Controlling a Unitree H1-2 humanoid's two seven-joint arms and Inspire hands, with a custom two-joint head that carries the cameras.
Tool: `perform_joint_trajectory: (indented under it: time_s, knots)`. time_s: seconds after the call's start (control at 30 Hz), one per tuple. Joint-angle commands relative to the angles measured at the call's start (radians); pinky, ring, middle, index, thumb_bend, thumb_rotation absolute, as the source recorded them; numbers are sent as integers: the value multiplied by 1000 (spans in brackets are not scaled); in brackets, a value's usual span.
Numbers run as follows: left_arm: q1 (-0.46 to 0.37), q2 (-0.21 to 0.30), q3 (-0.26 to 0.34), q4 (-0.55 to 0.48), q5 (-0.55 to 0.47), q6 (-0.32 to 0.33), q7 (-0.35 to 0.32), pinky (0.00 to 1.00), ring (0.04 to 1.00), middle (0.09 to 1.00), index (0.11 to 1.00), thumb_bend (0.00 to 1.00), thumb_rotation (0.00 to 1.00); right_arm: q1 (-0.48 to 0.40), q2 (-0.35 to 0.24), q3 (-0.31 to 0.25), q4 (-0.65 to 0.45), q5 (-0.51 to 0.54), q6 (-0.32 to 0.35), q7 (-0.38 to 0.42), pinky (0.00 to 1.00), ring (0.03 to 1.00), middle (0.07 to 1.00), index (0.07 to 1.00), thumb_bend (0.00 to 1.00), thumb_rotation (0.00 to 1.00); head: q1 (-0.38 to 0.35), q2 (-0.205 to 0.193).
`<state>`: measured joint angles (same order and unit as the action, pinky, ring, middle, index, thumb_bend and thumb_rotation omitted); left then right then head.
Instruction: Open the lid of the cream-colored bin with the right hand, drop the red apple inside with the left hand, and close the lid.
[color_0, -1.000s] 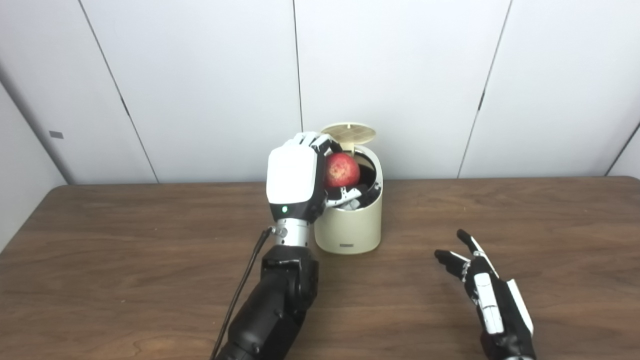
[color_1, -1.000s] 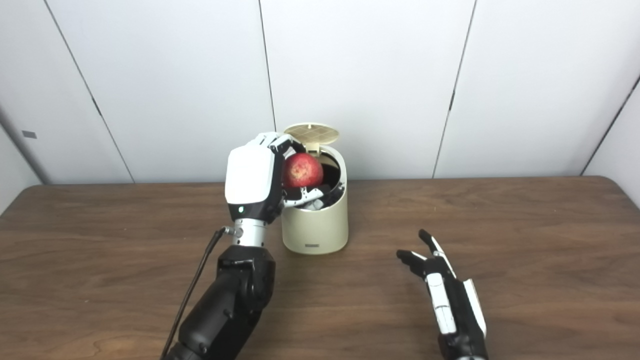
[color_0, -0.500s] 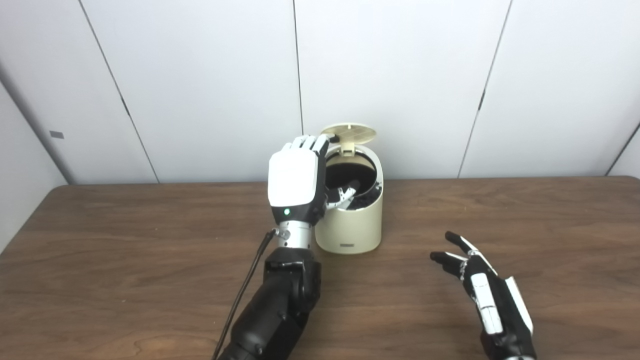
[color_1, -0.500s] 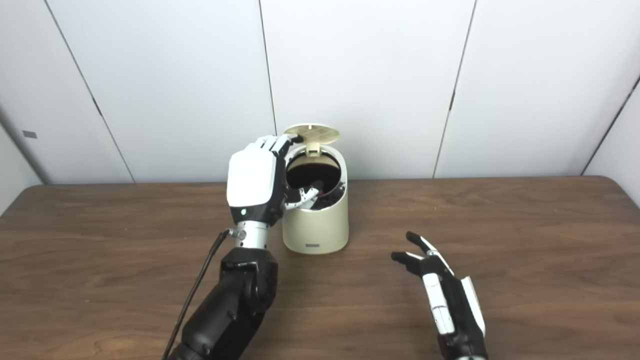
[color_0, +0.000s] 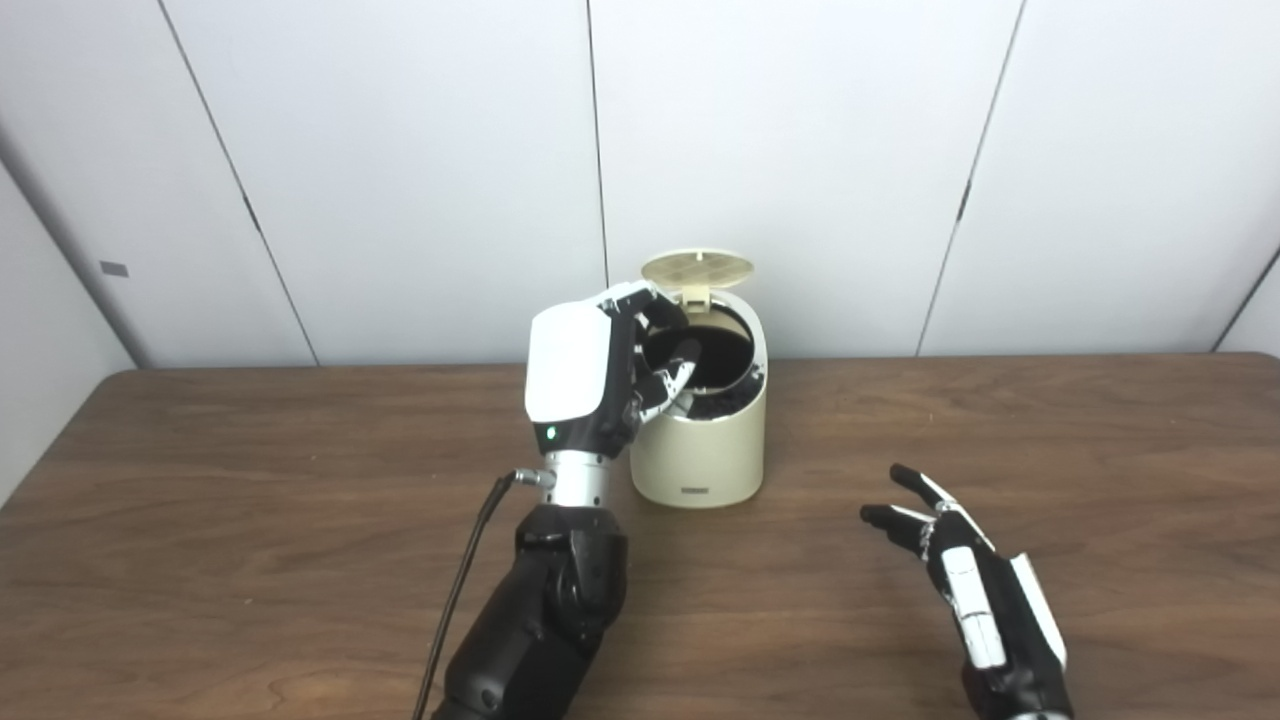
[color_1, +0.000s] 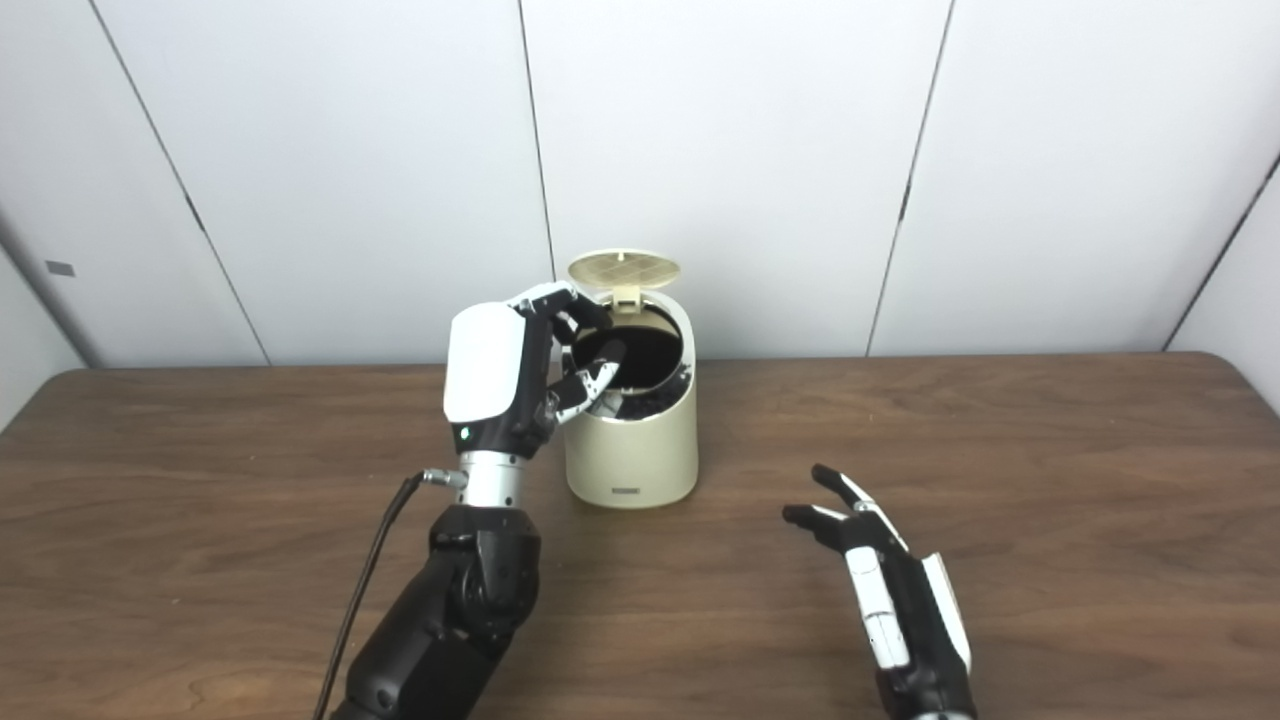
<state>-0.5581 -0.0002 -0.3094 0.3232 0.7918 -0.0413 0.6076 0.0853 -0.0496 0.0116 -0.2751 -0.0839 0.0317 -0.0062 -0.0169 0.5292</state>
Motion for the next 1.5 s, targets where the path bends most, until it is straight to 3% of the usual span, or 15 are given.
perform_joint_trajectory:
  time_s: [0.0,0.1,0.27,0.47,0.67,0.7,0.73,0.8,0.87,0.9,0.97,1.0,1.2,1.47]
  knots:
    - [-34,3,12,-42,1,-57,46,368,425,525,495,475,0,-19,-3,-1,-18,1,-21,3,822,779,708,847,529,1000,1,1]
    - [-26,13,22,-71,3,-91,67,328,407,492,518,473,0,-17,-4,-1,-14,3,-19,5,834,783,718,852,535,1000,2,2]
    - [7,7,69,-190,-62,-87,6,324,408,491,518,474,0,-23,-4,-5,-5,2,-25,1,808,767,718,846,527,1000,9,5]
    - [47,41,136,-302,-113,-99,-49,349,423,506,492,477,0,-32,-1,-12,3,14,-35,2,807,795,763,834,548,1000,8,3]
    - [135,58,238,-455,-382,34,-288,316,450,554,533,471,0,-77,-1,-16,11,2,-60,-9,826,885,882,860,584,989,-1,4]
    - [151,60,247,-477,-402,64,-318,353,438,545,528,484,0,-90,-2,-17,17,-2,-65,-11,841,900,894,865,585,985,-1,4]
    - [171,64,253,-498,-408,89,-341,385,490,524,513,500,0,-108,-3,-16,21,-10,-64,-14,852,913,906,874,586,985,-4,4]
    - [217,80,257,-542,-410,146,-395,463,597,691,502,501,64,-149,-4,-15,21,-47,-40,-27,862,932,921,882,596,995,-8,8]
    - [262,93,261,-590,-431,219,-454,604,717,794,732,516,407,-189,-11,-12,26,-80,-34,-33,877,946,930,878,596,1000,-11,9]
    - [283,104,260,-610,-444,250,-490,693,781,842,805,521,540,-210,-15,-10,32,-93,-39,-34,881,948,933,878,589,1000,-15,10]
    - [331,137,256,-635,-472,285,-559,862,914,942,943,531,756,-257,-22,-5,42,-113,-37,-35,883,946,936,866,586,1000,-17,12]
    - [349,149,255,-643,-488,297,-586,915,956,970,971,554,815,-277,-23,-3,44,-119,-32,-36,892,952,944,860,591,1000,-20,13]
    - [433,137,277,-630,-601,311,-643,998,1000,1000,1000,634,906,-420,-30,17,54,-186,62,-26,938,982,980,858,640,1000,-26,13]
    - [488,109,292,-608,-609,298,-627,1000,1000,1000,1000,615,895,-612,-69,85,78,-344,197,5,919,1000,1000,870,521,1000,-39,10]
